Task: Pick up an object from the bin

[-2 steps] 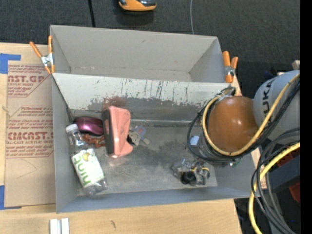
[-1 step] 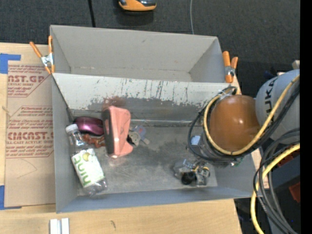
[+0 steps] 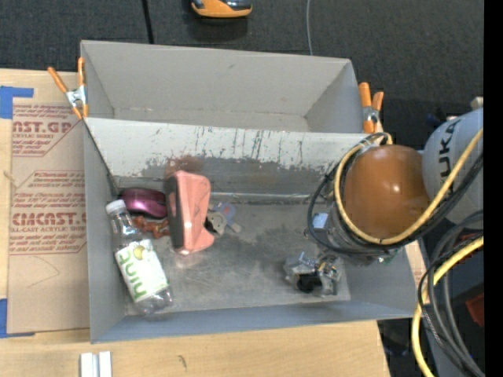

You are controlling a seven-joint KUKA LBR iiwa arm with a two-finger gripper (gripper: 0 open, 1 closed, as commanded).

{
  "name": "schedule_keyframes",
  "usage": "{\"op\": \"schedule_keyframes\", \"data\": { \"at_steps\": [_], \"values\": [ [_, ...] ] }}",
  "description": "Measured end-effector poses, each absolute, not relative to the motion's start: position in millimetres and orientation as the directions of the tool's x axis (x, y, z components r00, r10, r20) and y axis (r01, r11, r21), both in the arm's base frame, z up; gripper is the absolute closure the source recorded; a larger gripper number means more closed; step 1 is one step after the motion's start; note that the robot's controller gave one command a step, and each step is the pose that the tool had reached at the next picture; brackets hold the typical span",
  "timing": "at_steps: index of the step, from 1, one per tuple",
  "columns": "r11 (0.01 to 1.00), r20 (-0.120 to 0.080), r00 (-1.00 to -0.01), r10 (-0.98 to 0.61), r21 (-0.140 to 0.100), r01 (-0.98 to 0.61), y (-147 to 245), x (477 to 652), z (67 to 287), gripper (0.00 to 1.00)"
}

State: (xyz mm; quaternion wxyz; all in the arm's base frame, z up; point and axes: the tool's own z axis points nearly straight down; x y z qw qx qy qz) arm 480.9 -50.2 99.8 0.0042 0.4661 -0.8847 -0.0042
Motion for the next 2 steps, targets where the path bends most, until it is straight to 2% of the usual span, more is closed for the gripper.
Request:
{"op": "schedule_keyframes", "data": {
  "at_steps": [1,2],
  "values": [
    [0.566,0.0,-0.566,-0.824,0.002,-0.824,-50.4,482.9,121.0,1.0],
    [0.566,-0.003,-0.566,-0.824,-0.002,-0.824,-50.3,484.0,131.7,1.0]
  ]
}}
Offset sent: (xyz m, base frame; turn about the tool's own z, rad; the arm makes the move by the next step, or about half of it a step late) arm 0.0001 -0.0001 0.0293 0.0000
